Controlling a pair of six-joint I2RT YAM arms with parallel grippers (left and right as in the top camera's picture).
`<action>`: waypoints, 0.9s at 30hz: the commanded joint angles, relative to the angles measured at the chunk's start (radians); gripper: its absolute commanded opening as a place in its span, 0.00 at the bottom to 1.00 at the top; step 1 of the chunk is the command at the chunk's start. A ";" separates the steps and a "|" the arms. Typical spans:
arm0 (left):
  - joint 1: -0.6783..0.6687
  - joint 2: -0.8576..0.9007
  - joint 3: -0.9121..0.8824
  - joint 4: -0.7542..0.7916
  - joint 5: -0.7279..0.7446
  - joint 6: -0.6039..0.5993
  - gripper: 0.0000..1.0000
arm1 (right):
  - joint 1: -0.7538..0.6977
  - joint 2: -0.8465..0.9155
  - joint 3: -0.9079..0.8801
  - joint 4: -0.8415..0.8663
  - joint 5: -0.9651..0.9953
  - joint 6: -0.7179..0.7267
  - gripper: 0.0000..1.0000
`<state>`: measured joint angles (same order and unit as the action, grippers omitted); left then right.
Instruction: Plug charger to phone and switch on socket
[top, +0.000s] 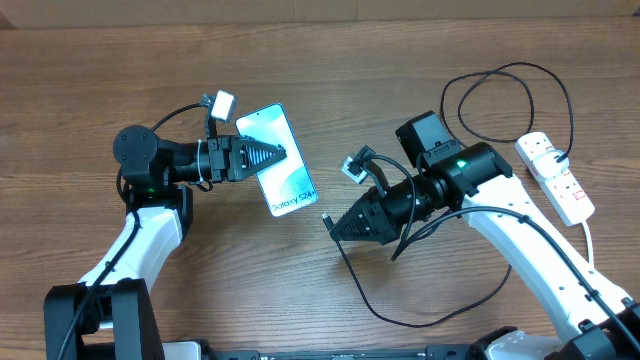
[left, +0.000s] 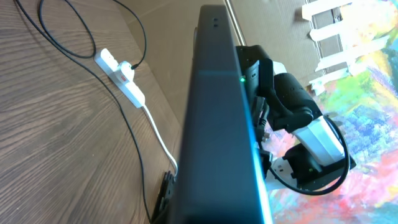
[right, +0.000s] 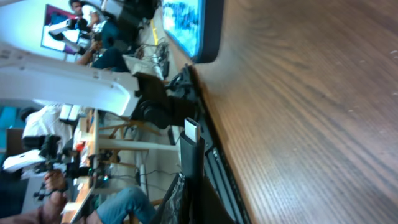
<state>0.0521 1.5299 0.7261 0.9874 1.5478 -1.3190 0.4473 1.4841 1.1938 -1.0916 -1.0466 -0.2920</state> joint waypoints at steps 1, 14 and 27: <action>-0.001 -0.013 0.004 0.009 -0.032 -0.042 0.04 | 0.021 -0.003 -0.003 0.032 0.076 0.065 0.04; -0.001 -0.013 0.004 0.009 -0.032 -0.072 0.04 | 0.109 -0.003 -0.003 0.145 0.171 0.177 0.04; -0.001 -0.013 0.004 0.009 -0.033 -0.063 0.04 | 0.134 -0.003 0.007 0.191 0.172 0.218 0.04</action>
<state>0.0521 1.5299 0.7261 0.9874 1.5299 -1.3815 0.5594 1.4841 1.1919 -0.9062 -0.8749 -0.0830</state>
